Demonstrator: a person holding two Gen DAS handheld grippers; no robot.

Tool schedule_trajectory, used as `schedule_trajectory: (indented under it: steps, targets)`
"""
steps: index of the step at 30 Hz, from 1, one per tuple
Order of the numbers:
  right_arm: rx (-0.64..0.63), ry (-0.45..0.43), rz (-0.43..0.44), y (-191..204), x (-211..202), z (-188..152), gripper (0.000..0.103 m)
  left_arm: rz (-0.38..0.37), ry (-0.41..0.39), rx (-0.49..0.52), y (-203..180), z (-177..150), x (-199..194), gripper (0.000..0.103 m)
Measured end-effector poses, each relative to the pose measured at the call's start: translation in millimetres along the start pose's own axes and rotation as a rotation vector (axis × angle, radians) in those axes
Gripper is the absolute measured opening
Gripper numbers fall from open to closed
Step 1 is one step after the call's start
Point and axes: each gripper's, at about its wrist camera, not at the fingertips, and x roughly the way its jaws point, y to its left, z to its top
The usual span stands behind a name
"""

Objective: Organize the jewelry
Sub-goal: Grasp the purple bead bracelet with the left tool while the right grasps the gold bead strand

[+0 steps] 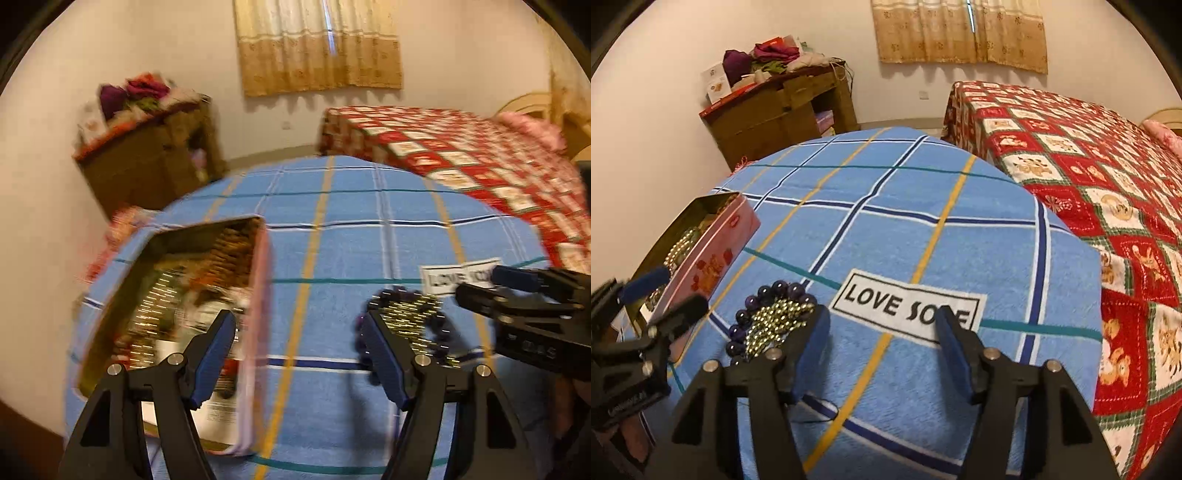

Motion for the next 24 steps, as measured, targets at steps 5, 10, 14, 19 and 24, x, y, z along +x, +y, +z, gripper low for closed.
schedule_trajectory:
  steps: [5,10,14,19,24]
  targets:
    - [0.034,-0.012,0.014,-5,0,1,0.069,-0.036,-0.029,0.019,-7,1,-7,0.062]
    - [0.023,-0.028,0.013,-3,-3,0,0.069,-0.143,0.101,0.011,-17,-6,22,0.028]
    - [0.041,-0.026,0.022,-6,-3,-1,0.069,-0.207,0.138,-0.048,-12,-8,27,0.028]
    - [0.039,-0.021,0.020,-5,-2,0,0.070,-0.234,0.169,-0.059,-14,-10,34,0.028]
    - [0.041,-0.022,0.019,-6,-2,0,0.071,-0.239,0.164,-0.050,-14,-9,35,0.016]
